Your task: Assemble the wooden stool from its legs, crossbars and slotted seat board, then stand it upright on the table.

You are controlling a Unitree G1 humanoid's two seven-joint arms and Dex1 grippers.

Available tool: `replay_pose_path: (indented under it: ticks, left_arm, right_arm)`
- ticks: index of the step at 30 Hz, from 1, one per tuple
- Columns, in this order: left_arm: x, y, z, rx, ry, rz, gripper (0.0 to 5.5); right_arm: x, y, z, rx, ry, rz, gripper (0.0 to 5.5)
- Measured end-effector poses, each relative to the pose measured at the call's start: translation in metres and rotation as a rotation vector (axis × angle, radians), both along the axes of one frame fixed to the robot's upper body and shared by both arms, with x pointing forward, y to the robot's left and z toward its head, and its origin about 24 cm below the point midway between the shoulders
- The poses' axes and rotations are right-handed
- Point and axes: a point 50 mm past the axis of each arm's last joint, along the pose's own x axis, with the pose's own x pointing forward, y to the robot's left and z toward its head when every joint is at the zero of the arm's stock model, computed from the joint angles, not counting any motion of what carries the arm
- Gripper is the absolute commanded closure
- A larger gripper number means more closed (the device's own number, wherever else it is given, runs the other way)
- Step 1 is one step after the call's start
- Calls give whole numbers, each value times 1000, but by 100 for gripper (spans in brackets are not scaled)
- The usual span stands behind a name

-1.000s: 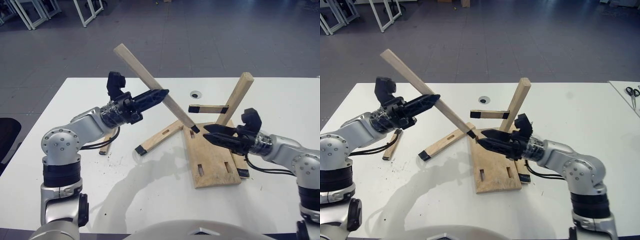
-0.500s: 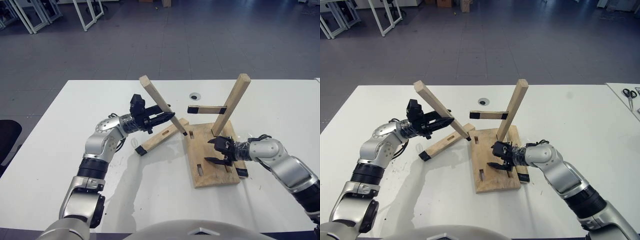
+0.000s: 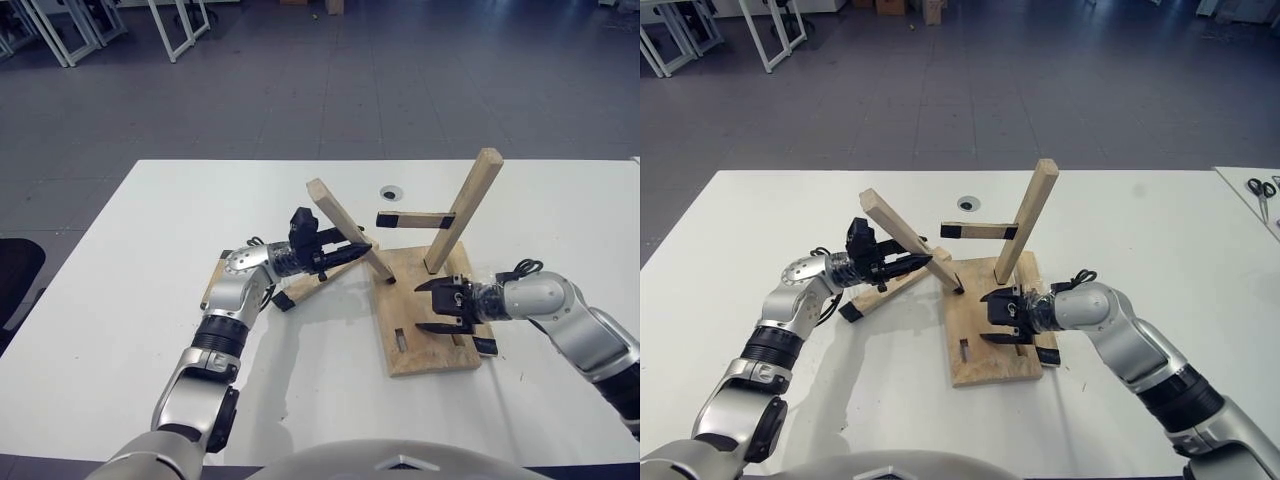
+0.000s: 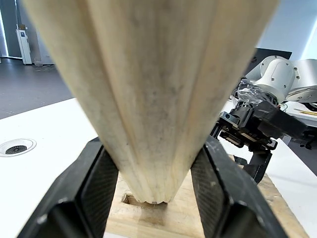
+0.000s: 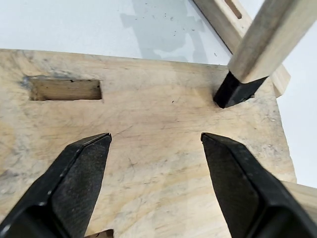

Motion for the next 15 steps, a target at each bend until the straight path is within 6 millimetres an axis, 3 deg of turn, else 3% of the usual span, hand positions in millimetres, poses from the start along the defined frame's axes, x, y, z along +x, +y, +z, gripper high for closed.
replay_pose_path:
  ticks: [4, 11, 15]
  left_arm:
    - [9, 5, -3, 50, 14, -20, 345]
    - [17, 28, 10, 115, 40, -101, 345]
    - [22, 23, 17, 172, 14, -133, 346]
  right_arm:
    - [-1, -2, 1, -12, 9, 24, 214]
    - [-2, -2, 0, -10, 9, 23, 214]
    - [-2, -2, 0, -9, 8, 20, 214]
